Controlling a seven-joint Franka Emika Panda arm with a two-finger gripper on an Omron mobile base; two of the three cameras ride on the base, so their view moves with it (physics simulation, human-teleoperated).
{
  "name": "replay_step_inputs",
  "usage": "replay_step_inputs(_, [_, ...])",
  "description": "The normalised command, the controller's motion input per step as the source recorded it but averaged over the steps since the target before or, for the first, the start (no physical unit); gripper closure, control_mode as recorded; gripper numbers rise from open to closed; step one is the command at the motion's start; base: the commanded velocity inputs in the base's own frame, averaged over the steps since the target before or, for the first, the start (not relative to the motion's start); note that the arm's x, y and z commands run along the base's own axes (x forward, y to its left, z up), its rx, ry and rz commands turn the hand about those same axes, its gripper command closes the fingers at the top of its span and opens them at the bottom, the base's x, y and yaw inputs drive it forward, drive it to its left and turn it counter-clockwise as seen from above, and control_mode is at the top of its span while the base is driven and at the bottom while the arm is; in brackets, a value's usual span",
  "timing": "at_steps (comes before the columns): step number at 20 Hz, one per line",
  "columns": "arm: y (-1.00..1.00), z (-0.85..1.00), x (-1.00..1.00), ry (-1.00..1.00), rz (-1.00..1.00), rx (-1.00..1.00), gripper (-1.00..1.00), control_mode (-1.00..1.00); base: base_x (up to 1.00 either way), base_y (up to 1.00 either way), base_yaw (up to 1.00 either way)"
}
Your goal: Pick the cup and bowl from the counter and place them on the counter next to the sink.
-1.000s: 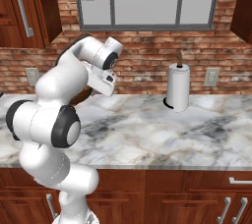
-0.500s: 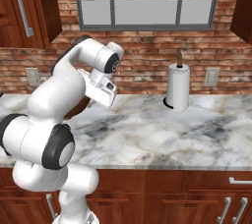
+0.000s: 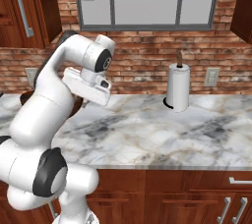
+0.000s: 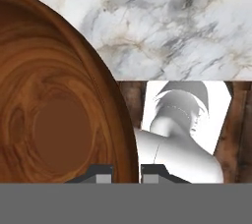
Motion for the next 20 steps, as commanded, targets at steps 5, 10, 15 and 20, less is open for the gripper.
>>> replay_step_inputs(5, [-0.05, 0.10, -0.51, -0.33, 0.07, 0.03, 1.00, -1.00, 0.00, 0.00, 0.00])
replay_step_inputs(10, [-0.08, 0.00, -0.41, -0.39, 0.05, 0.04, 1.00, -1.00, 0.00, 0.00, 0.00])
replay_step_inputs(15, [-0.01, 0.00, -0.09, -0.33, 0.01, 0.02, 1.00, -1.00, 0.00, 0.00, 0.00])
replay_step_inputs(20, [0.00, 0.00, -0.02, -0.09, 0.00, 0.00, 1.00, -1.00, 0.00, 0.00, 0.00])
